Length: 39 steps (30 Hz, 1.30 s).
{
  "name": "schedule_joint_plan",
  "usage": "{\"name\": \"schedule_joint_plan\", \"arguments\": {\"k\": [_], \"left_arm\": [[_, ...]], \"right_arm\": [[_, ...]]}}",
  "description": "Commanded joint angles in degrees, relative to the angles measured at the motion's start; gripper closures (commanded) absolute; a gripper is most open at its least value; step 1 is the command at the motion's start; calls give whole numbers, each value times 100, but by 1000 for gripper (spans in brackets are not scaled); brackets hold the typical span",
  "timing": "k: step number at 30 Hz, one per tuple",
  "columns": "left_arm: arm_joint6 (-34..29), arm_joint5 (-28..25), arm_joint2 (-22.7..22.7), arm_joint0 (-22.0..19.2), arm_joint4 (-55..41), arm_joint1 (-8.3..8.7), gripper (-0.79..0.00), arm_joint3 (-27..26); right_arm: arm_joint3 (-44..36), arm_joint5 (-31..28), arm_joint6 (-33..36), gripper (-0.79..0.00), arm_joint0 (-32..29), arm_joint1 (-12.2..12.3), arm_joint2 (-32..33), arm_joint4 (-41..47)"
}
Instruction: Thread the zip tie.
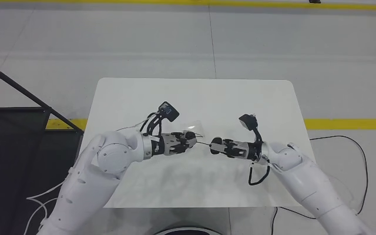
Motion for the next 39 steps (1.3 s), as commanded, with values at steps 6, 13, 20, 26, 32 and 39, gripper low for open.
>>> {"name": "schedule_joint_plan", "arguments": {"k": [6,13,20,26,32,39], "left_arm": [[980,37,-185,315,-342,-14,-785,-86],[1730,-122,-71,624,-318,-46,-785,-166],[1730,-122,-71,624,-318,-46,-785,-166],[1730,-122,-71,624,-318,-46,-785,-166],[3323,-801,81,900,-734,-156,-785,5],[4564,-1443,431,868,-618,-305,-785,501]], "right_arm": [[-170,-312,-454,0,-302,36,293,308],[-546,-312,-988,0,-741,16,729,254],[-546,-312,-988,0,-741,16,729,254],[-605,-90,-1499,0,-818,-5,873,-25],[-982,572,-3221,0,-1117,-158,1043,-1407],[-1256,903,-4148,0,-1353,-305,1050,-2091]]}}
